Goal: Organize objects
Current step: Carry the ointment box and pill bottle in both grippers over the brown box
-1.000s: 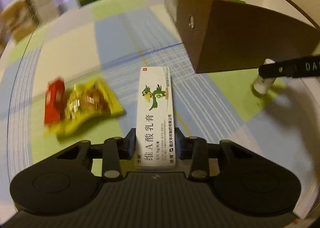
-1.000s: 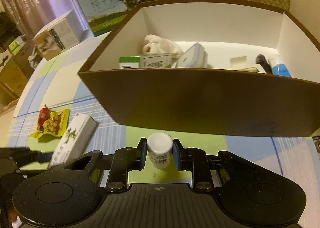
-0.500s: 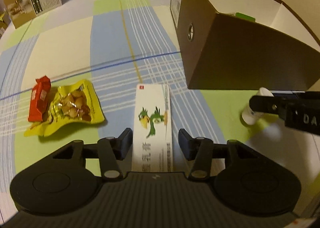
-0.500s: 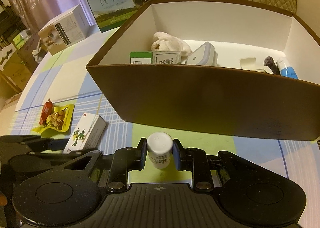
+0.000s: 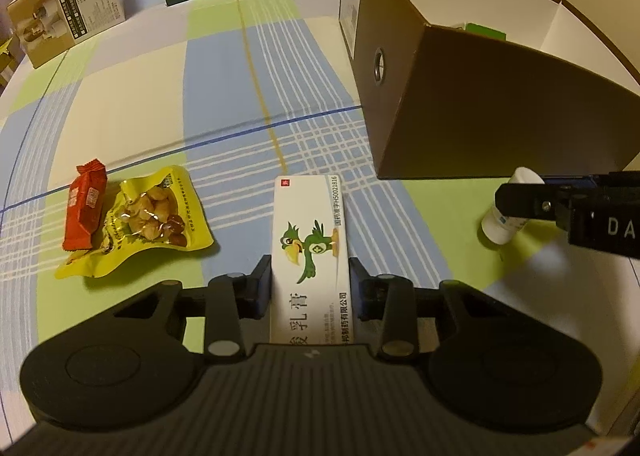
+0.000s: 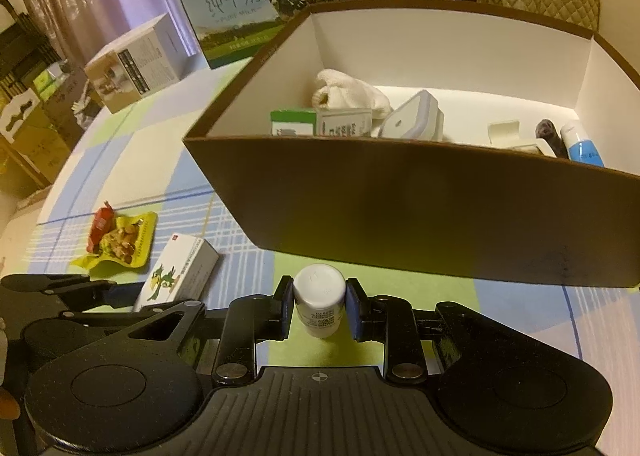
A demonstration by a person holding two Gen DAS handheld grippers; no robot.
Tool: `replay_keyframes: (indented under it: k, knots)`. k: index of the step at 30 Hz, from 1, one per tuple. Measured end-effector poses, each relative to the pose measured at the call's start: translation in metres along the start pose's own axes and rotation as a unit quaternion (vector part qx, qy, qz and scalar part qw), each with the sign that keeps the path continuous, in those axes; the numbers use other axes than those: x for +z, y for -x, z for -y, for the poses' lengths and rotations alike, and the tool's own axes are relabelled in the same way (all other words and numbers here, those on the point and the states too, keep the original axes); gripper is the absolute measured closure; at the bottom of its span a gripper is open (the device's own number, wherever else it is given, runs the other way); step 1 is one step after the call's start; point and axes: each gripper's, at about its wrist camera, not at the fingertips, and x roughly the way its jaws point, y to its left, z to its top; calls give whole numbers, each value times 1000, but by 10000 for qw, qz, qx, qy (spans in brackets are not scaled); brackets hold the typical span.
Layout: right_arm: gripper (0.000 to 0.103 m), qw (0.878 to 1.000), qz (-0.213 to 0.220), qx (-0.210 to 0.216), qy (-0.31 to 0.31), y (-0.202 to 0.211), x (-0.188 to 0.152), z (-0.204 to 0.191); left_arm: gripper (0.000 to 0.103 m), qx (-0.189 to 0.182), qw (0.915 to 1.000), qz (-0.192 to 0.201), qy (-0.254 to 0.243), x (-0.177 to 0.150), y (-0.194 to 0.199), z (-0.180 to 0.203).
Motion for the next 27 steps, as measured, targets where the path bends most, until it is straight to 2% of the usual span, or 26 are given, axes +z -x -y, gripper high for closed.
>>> replay_keyframes:
  k: [6,11,17,21,27]
  knots:
    - [79,9993,200,310,84,11,3,-7,70,38,9998,171,74,3,19,-4]
    - [79,9974,402,577,174,27,8,-18,70,-14,9987,335,392,9,41,-7]
    - [79,9911,965,835,384,66,19,-34,70,-65,9972,614,417,24,74,0]
    - [79,9889,1236,753,344,86,33,-32,70,-124,9963,794,292,44,94,9]
    - [79,9863,1636,227,2,109,57,-2,70,-267,9944,1024,67,84,112,35]
